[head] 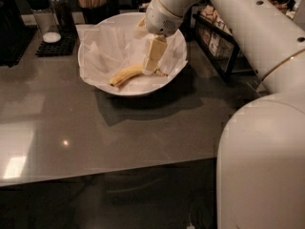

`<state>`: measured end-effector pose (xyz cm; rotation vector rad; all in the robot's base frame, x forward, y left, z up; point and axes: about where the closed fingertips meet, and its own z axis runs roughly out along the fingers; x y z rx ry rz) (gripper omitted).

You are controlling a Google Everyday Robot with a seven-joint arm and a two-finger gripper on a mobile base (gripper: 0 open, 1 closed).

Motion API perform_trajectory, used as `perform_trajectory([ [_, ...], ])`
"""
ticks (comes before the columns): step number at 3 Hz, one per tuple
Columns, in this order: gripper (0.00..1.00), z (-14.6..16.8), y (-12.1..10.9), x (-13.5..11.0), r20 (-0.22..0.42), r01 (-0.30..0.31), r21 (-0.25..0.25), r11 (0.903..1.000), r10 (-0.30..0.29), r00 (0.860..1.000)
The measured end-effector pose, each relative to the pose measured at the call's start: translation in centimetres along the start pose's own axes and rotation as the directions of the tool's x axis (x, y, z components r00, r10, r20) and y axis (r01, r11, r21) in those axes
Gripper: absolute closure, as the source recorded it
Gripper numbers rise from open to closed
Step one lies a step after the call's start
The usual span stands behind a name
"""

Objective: Pick banana from white bowl

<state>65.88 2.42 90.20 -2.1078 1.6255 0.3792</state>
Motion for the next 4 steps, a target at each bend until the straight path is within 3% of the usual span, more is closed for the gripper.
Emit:
perform_trajectory([
  [1, 0.25, 0.0, 0.0, 0.0, 0.0, 0.0, 0.0, 1.0, 0.0, 1.0],
  [2, 0.2, 2.0, -0.2, 0.4, 0.02, -0.02, -0.02, 0.9996, 0.02, 1.0],
  [4, 0.2, 5.7, -0.9, 2.0, 0.038, -0.066, -0.046, 0.9967, 0.068, 0.997],
])
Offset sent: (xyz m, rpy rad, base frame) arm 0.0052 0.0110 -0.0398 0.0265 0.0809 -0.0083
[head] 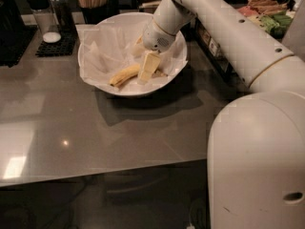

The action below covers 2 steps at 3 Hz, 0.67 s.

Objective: Pick banana from white bowl

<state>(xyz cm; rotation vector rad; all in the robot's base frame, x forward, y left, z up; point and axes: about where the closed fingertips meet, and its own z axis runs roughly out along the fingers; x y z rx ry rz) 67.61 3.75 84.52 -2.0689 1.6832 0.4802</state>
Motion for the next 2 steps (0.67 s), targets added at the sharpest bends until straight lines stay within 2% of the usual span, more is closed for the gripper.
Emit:
perform_trajectory([
  [2, 0.27, 1.01, -0.07, 0.76, 0.008, -0.027, 0.002, 0.9996, 0.027, 1.0],
])
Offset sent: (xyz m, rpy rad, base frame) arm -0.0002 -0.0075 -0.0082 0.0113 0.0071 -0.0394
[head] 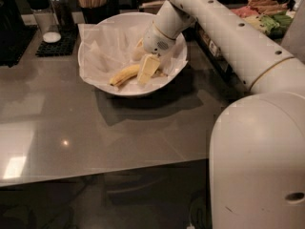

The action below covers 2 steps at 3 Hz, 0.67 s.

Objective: Pick banana from white bowl

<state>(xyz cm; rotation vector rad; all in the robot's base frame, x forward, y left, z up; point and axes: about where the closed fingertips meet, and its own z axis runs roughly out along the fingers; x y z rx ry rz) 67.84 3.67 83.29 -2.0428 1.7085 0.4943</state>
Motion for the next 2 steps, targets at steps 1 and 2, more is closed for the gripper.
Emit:
perform_trajectory([
  [1, 0.26, -0.21, 0.0, -0.11, 0.0, 0.002, 0.008, 1.0, -0.002, 1.0],
  [2, 0.23, -0.85, -0.22, -0.47, -0.012, 0.019, 0.018, 0.9996, -0.019, 1.0],
])
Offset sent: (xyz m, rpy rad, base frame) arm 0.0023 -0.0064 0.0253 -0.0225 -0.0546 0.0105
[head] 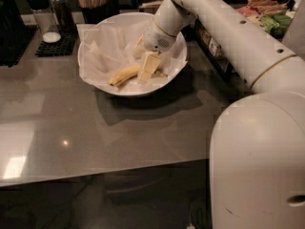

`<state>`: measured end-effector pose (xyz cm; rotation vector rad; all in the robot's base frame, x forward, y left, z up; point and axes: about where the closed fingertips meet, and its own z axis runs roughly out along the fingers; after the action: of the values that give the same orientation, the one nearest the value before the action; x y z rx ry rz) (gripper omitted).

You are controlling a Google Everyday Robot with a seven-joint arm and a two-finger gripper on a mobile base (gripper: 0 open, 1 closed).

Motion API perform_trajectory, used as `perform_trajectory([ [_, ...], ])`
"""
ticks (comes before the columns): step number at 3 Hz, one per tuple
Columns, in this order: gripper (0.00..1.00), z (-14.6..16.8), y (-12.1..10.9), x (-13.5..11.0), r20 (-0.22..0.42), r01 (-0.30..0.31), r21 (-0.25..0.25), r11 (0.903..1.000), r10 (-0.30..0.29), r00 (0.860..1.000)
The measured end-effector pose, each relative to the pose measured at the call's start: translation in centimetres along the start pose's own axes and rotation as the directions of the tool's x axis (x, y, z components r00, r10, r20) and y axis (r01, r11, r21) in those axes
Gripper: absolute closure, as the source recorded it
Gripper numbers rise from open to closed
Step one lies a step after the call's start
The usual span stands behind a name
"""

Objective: Pick banana from white bowl

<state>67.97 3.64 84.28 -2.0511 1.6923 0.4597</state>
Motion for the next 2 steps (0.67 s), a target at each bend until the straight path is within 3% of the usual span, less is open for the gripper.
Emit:
perform_trajectory([
  [1, 0.26, -1.4, -0.12, -0.78, -0.018, 0.03, 0.016, 0.9994, -0.03, 0.999],
  [2, 0.42, -1.42, -0.11, -0.79, -0.018, 0.03, 0.016, 0.9994, -0.03, 0.999],
])
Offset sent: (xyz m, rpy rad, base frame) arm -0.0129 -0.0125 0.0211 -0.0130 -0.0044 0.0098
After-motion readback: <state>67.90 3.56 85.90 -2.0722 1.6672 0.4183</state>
